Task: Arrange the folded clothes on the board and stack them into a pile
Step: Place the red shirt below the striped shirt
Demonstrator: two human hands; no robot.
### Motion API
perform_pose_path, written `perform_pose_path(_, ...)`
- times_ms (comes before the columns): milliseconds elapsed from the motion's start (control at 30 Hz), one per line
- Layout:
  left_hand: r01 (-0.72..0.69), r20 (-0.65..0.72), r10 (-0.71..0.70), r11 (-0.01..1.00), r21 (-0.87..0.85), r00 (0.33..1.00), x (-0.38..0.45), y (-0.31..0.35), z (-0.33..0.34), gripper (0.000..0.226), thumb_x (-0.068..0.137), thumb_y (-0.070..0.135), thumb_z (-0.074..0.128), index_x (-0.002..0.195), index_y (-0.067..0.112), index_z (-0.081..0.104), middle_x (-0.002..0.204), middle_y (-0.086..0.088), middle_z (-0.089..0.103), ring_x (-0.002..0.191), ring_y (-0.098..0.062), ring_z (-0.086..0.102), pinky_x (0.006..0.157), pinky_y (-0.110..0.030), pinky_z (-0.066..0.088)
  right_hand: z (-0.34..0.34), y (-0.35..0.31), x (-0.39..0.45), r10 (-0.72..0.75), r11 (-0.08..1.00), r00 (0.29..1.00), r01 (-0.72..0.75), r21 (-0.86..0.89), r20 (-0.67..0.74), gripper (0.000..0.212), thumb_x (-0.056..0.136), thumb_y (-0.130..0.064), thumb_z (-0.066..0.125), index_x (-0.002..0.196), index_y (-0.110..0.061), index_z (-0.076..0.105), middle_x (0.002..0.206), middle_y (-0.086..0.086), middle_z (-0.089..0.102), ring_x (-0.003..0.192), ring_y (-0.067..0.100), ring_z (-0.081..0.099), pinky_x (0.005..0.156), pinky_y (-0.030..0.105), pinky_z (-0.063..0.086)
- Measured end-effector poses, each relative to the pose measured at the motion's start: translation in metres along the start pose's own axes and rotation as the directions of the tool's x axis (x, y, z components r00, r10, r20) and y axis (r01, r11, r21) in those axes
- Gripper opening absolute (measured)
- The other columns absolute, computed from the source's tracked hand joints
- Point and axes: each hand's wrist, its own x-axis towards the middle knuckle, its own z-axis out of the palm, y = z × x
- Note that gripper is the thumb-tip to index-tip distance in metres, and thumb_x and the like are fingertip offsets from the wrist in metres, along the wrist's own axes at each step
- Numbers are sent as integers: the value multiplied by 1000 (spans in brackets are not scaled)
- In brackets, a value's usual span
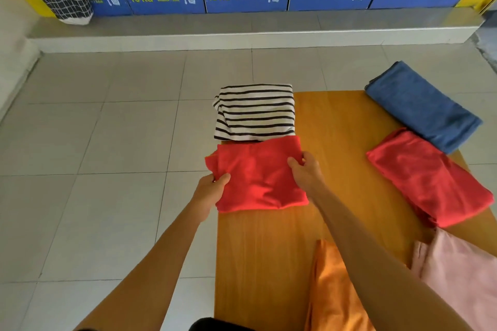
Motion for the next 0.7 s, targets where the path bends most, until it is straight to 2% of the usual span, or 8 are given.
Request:
perform_pose_path(67, 19, -46, -17, 999, 42, 999, 9, 2, 0, 41, 93, 37, 58, 124, 10, 60, 121, -10, 66, 104, -27, 63, 93, -42, 52, 1, 3, 11, 33, 998, 999, -33, -57, 12, 37, 96, -26, 56, 127, -7, 54, 116, 13, 64, 104, 33, 62, 89, 47, 54)
perform_pose_path(133, 16, -84, -8, 995, 97, 996, 16, 2, 0, 37, 93, 35, 57, 118, 8, 62, 117, -12, 66, 104, -29, 63, 91, -44, 52, 2, 6, 17, 46, 996, 999, -43, -84, 24, 36, 95, -20, 53, 128, -5, 53, 119, 16, 63, 108, 35, 61, 93, 50, 52)
perform_pose_path(333, 18, -151, -4, 995, 93, 989, 18, 3, 2, 35, 92, 39, 58, 109, 10, 64, 104, -7, 65, 101, -30, 62, 89, -46, 52, 2, 9, 22, 59, 994, 998, -55, -94, 31, 32, 95, -17, 53, 125, -6, 53, 119, 15, 63, 107, 34, 61, 91, 47, 52)
perform_pose_path(433, -17, -218, 40, 994, 106, 975, 3, 5, 5, 21, 95, 33, 54, 97, 14, 62, 91, -1, 60, 97, -29, 60, 81, -40, 50, -1, 12, 13, 5, 988, 1000, -6, -157, -2, 34, 96, -20, 53, 126, -7, 53, 118, 13, 62, 107, 33, 60, 89, 43, 51)
perform_pose_path(533, -83, -227, 124, 980, 182, 966, -16, 0, 6, 22, 95, 26, 51, 110, 12, 58, 100, -1, 60, 97, -27, 61, 75, -36, 47, -6, 21, -8, -9, 984, 997, -4, -179, -72, 37, 95, -23, 54, 129, -8, 53, 125, 13, 61, 113, 32, 58, 93, 42, 49)
perform_pose_path(600, -117, -217, 159, 974, 195, 963, -30, -4, 8, 31, 95, 23, 51, 124, 11, 54, 110, 4, 57, 100, -23, 59, 81, -36, 49, -8, 31, -28, -27, 982, 992, 3, -190, -124, 38, 95, -23, 55, 130, -7, 54, 128, 15, 60, 116, 33, 56, 97, 43, 47)
perform_pose_path(667, -153, -232, 198, 968, 199, 952, -43, -9, 10, 38, 95, 17, 52, 131, 6, 50, 108, 4, 50, 95, -19, 52, 82, -31, 46, -10, 41, -53, -63, 981, 983, 29, -191, -173, 38, 94, -20, 57, 130, -6, 55, 127, 17, 59, 118, 34, 55, 98, 42, 44)
perform_pose_path(700, -180, -241, 230, 960, 214, 943, -49, -13, 12, 40, 94, 16, 53, 132, 5, 50, 109, 0, 53, 94, -19, 52, 82, -30, 46, -11, 47, -66, -77, 983, 979, 43, -179, -190, 37, 94, -19, 58, 129, -6, 56, 126, 16, 59, 117, 33, 54, 98, 42, 44)
